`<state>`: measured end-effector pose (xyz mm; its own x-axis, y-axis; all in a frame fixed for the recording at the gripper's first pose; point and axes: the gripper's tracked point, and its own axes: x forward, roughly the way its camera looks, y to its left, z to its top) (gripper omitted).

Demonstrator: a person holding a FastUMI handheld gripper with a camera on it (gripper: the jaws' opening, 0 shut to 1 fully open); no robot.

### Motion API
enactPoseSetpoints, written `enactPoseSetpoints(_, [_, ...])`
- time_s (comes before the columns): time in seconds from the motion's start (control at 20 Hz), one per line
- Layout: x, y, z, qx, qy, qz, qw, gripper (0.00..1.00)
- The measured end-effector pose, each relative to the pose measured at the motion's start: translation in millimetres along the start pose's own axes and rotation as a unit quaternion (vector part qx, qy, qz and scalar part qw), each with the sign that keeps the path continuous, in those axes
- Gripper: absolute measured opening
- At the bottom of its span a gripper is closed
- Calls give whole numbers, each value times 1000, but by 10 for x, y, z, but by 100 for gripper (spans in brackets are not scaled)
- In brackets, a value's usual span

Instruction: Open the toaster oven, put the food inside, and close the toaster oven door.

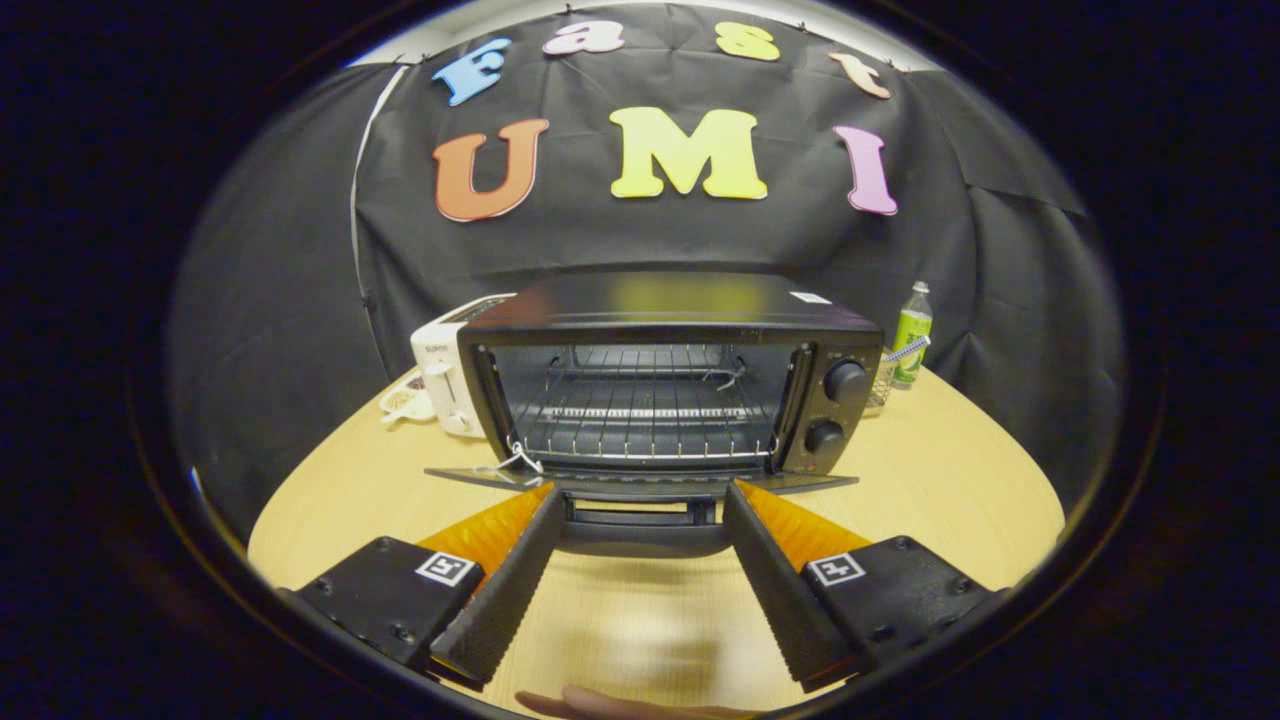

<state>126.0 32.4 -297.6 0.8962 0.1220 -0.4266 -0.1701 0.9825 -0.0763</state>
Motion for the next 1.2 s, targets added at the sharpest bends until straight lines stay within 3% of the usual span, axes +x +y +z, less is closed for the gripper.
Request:
enactPoseSetpoints(0.45, [-20,-64,-534,3,11,12,1000,100])
enactPoseSetpoints(0.7, [35,-68,-868,41,73,21,996,100])
enactPoseSetpoints(0.75, [27,-65,-772,41,52,24,997,100])
enactPoseSetpoints(0.85, [-76,-8,-795,31,57,57,996,100])
enactPoseSetpoints(1.0, [-284,38,-776,73,63,112,989,100])
enactPoseSetpoints(1.2, [-595,253,-650,85,92,198,972,100])
